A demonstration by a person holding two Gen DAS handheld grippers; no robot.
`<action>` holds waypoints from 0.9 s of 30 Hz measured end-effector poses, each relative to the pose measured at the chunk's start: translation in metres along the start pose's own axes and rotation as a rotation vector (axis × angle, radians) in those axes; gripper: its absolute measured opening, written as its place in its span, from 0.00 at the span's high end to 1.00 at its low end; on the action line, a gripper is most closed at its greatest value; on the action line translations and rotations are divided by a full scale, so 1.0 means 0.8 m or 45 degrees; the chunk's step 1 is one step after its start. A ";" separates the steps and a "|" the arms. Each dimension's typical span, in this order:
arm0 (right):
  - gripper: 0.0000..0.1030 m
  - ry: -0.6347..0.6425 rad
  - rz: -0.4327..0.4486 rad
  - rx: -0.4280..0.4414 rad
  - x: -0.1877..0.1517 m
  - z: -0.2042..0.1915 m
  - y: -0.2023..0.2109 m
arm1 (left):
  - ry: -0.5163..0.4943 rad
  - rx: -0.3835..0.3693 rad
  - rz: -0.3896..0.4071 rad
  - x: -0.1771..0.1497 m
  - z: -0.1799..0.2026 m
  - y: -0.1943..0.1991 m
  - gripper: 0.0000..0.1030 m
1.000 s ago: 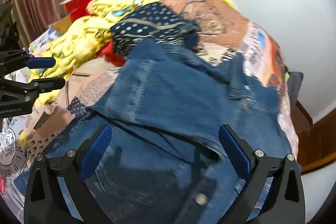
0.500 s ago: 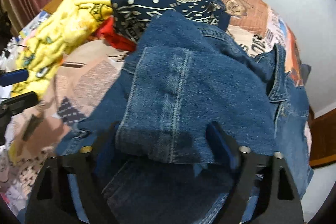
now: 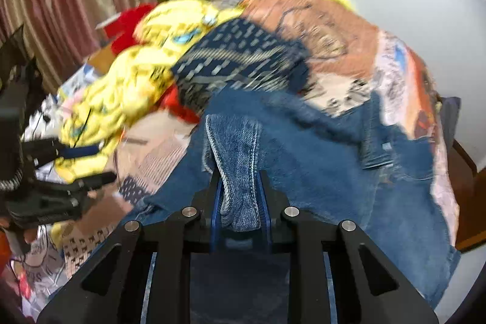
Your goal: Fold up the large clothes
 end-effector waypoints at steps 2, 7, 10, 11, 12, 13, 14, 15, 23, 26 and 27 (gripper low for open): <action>0.82 -0.030 0.050 -0.050 0.010 0.023 0.019 | -0.014 -0.007 0.004 0.005 0.010 -0.001 0.48; 0.93 -0.192 0.168 -0.148 0.024 0.098 0.075 | -0.034 -0.024 0.012 0.017 0.031 -0.003 0.48; 0.95 -0.254 0.191 -0.216 0.016 0.132 0.099 | -0.049 -0.032 0.012 0.023 0.046 -0.006 0.48; 0.95 -0.281 0.195 -0.240 0.009 0.145 0.107 | -0.057 -0.035 0.012 0.024 0.052 -0.006 0.48; 0.95 -0.307 0.197 -0.261 0.003 0.157 0.114 | -0.066 -0.038 0.012 0.025 0.057 -0.007 0.48; 0.95 -0.333 0.198 -0.277 -0.003 0.168 0.121 | -0.077 -0.042 0.012 0.026 0.062 -0.007 0.48; 0.95 -0.378 0.198 -0.293 -0.013 0.182 0.128 | -0.086 -0.046 0.011 0.026 0.067 -0.008 0.48; 0.95 -0.413 0.194 -0.298 -0.020 0.194 0.133 | -0.100 -0.052 0.009 0.026 0.072 -0.008 0.48; 0.92 -0.490 -0.018 -0.329 -0.098 0.232 0.111 | -0.178 -0.051 -0.015 0.016 0.100 -0.015 0.48; 0.59 -0.532 -0.128 -0.316 -0.120 0.238 0.085 | -0.186 -0.051 -0.026 0.014 0.103 -0.020 0.48; 0.48 -0.562 -0.143 -0.312 -0.126 0.241 0.076 | -0.186 -0.050 -0.027 0.014 0.103 -0.021 0.48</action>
Point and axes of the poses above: each gripper's, at about its wrist camera, not at the fingertips, and y roughly against the way its jaws point, z to its right, x to its top, the point moved 2 cm from there along -y, roughly the way its jaws point, and after that the axes turned 14 degrees about z, right-handed, at the moved point
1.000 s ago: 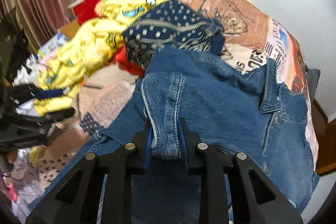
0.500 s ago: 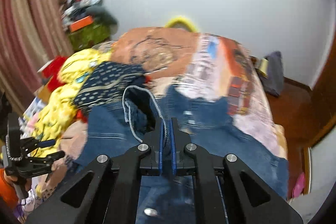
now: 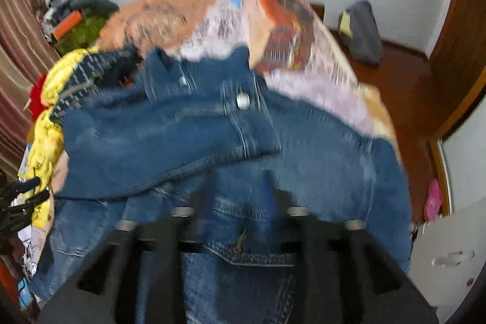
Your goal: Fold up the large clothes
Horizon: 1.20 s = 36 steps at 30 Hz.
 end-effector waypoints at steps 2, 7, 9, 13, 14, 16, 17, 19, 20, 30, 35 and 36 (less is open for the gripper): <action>0.47 -0.060 -0.027 0.014 -0.004 0.007 -0.017 | 0.003 0.001 -0.002 0.000 -0.001 -0.001 0.48; 0.47 -0.317 -0.112 0.131 -0.002 0.027 -0.068 | 0.013 0.003 -0.012 -0.005 -0.006 -0.004 0.48; 0.47 -0.409 -0.137 0.138 -0.001 0.032 -0.088 | 0.010 0.000 -0.021 -0.010 -0.008 -0.006 0.48; 0.44 -0.459 -0.093 0.104 0.003 0.031 -0.108 | -0.006 -0.014 -0.053 -0.024 -0.009 -0.010 0.48; 0.44 -0.456 -0.077 0.092 0.006 0.030 -0.109 | -0.010 -0.018 -0.060 -0.028 -0.009 -0.010 0.48; 0.48 -0.440 -0.040 0.046 0.009 0.027 -0.110 | -0.021 -0.021 -0.079 -0.036 -0.009 -0.014 0.45; 0.50 -0.426 -0.019 0.023 0.011 0.026 -0.110 | -0.025 -0.016 -0.089 -0.039 -0.009 -0.017 0.44; 0.71 -0.349 0.024 -0.047 0.017 0.022 -0.108 | -0.022 -0.002 -0.115 -0.045 -0.009 -0.025 0.44; 0.74 -0.313 0.045 -0.061 0.020 0.020 -0.104 | -0.018 0.003 -0.127 -0.047 -0.009 -0.030 0.44; 0.83 -0.141 0.420 0.028 0.070 -0.010 0.044 | 0.165 0.093 -0.094 -0.036 -0.038 -0.038 0.43; 0.83 -0.059 0.403 -0.018 0.047 -0.005 0.067 | 0.139 0.117 -0.092 -0.039 -0.031 -0.035 0.43; 0.83 -0.054 0.373 -0.036 0.039 0.000 0.061 | 0.122 0.127 -0.094 -0.041 -0.028 -0.035 0.43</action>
Point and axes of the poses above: each gripper's, at about its wrist camera, not at the fingertips, and y roughly against the way its jaws point, z to its right, x to its top, the point moved 2 cm from there along -y, roughly the way its jaws point, and after that the axes turned 14 degrees about z, right-handed, at the moved point
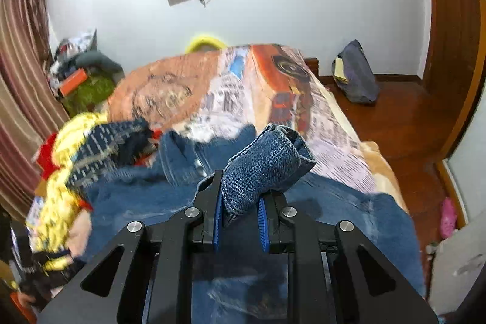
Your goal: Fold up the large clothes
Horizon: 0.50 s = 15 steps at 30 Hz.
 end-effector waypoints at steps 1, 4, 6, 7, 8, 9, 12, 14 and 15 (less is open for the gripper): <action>0.83 -0.004 -0.031 -0.021 -0.012 0.007 -0.004 | -0.010 0.012 0.001 -0.002 0.001 0.001 0.43; 0.83 -0.052 -0.125 -0.056 -0.043 0.024 -0.017 | -0.023 0.015 0.008 -0.006 0.002 0.005 0.43; 0.83 -0.073 -0.176 -0.064 -0.062 0.033 -0.017 | -0.029 0.009 0.005 -0.007 0.003 0.008 0.43; 0.83 -0.088 -0.193 -0.069 -0.071 0.040 -0.018 | -0.037 0.001 0.003 -0.007 0.003 0.011 0.43; 0.83 -0.105 -0.209 -0.072 -0.077 0.045 -0.017 | -0.045 -0.005 0.003 -0.007 0.005 0.013 0.43; 0.83 -0.116 -0.224 -0.075 -0.082 0.048 -0.019 | -0.056 -0.011 0.005 -0.006 0.006 0.016 0.43; 0.80 -0.113 -0.280 -0.086 -0.096 0.053 -0.024 | -0.084 -0.042 0.028 -0.002 0.014 0.029 0.43; 0.73 -0.103 -0.319 -0.103 -0.102 0.055 -0.025 | -0.102 -0.061 0.048 0.003 0.020 0.038 0.43; 0.69 -0.104 -0.329 -0.107 -0.106 0.057 -0.024 | -0.113 -0.073 0.061 0.005 0.024 0.043 0.43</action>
Point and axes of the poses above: each gripper's, at about its wrist camera, not at the fingertips, and y roughly against the way its jaws point, z to its right, x to its top, the point moved 2 cm from there along -y, roughly the way its jaws point, and after that the axes turned 14 degrees about z, right-handed, at the moved point
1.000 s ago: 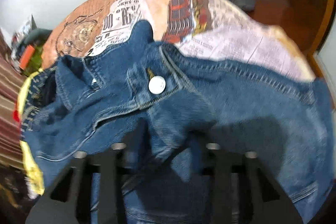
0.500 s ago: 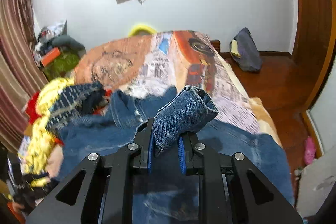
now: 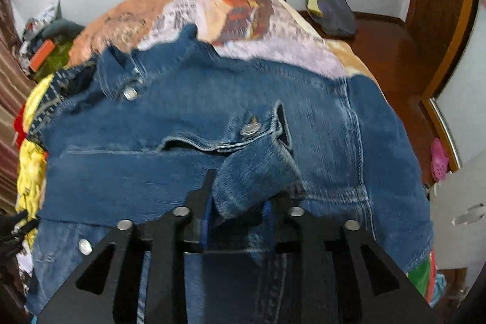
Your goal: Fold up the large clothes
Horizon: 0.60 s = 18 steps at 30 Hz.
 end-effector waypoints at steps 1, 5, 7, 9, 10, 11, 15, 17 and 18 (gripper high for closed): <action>0.66 -0.007 -0.007 -0.004 -0.003 0.003 0.000 | -0.012 -0.009 0.012 0.004 0.004 0.003 0.43; 0.50 -0.066 -0.043 -0.046 -0.011 0.023 0.005 | -0.050 -0.040 0.043 0.020 0.022 0.011 0.43; 0.42 -0.101 -0.061 -0.031 -0.013 0.034 0.010 | -0.066 -0.062 0.061 0.031 0.032 0.013 0.43; 0.41 -0.130 -0.100 0.007 -0.015 0.042 0.015 | -0.075 -0.079 0.076 0.041 0.040 0.013 0.43; 0.41 -0.142 -0.125 0.031 -0.015 0.045 0.019 | -0.081 -0.091 0.085 0.049 0.046 0.013 0.43; 0.41 -0.145 -0.135 0.033 -0.013 0.049 0.024 | -0.086 -0.099 0.092 0.054 0.051 0.012 0.43; 0.41 -0.117 -0.075 -0.002 -0.001 0.062 0.054 | -0.105 -0.138 0.136 0.083 0.072 0.010 0.42; 0.41 -0.127 -0.021 -0.010 0.010 0.072 0.074 | -0.108 -0.157 0.153 0.097 0.082 0.007 0.40; 0.41 -0.133 0.000 -0.017 0.014 0.077 0.082 | -0.111 -0.164 0.164 0.105 0.088 0.005 0.39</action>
Point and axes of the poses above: each gripper's, at about its wrist camera, not at the fingertips, and y roughly against the way its jaws point, z to its right, x to its top, the point moved 2 cm from there along -y, roughly the way its jaws point, and after that the axes turned 14 degrees about z, right-handed, at the moved point
